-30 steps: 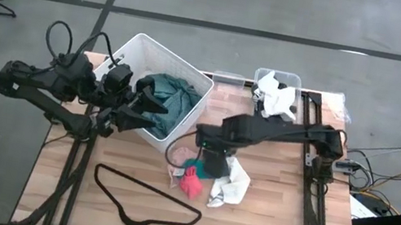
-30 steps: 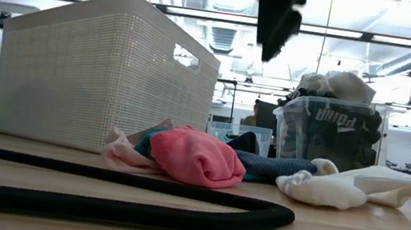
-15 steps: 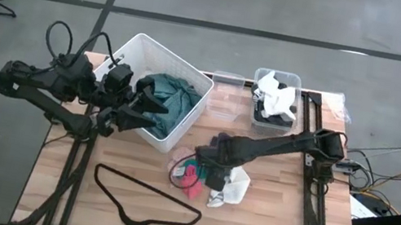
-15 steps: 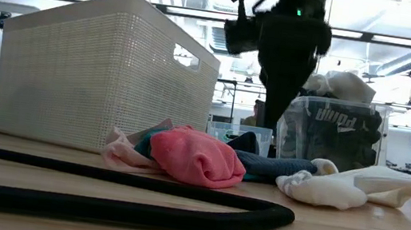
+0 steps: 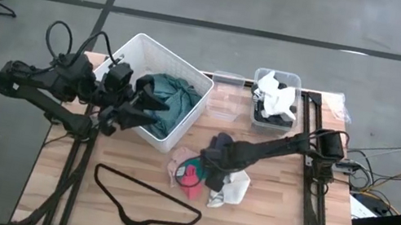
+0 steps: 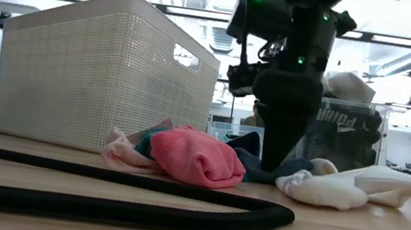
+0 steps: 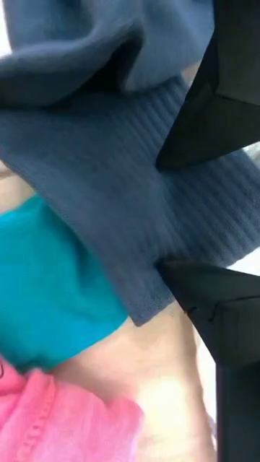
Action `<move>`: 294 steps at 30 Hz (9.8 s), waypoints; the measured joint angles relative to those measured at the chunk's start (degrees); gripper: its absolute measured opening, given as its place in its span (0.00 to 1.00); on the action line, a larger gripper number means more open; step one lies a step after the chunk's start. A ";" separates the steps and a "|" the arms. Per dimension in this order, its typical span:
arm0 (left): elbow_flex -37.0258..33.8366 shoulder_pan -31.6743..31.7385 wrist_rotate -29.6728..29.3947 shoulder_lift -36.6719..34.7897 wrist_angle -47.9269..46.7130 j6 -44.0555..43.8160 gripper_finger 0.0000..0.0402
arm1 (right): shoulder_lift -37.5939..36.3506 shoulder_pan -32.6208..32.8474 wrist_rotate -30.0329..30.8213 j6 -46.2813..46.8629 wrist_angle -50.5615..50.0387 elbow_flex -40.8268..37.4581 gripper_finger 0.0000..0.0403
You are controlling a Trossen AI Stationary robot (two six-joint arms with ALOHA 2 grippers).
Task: Pick & Place Cloths
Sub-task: Put the dark blue sock into the left transparent bin, then put the white sock into the left transparent bin, then put the pink sock into the left transparent bin
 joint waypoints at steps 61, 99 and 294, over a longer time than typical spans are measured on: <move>-0.92 -0.01 -3.40 3.28 0.01 3.12 0.62 | -17.18 -11.54 10.06 -0.40 -5.66 41.31 0.03; -0.94 -0.01 -3.43 3.87 -0.25 3.50 0.62 | -16.66 -22.47 15.08 -2.89 -8.15 40.73 0.03; -0.94 -0.01 -3.50 2.19 -2.56 -0.32 0.62 | -8.82 -2.89 -5.08 -9.98 -14.78 20.66 0.59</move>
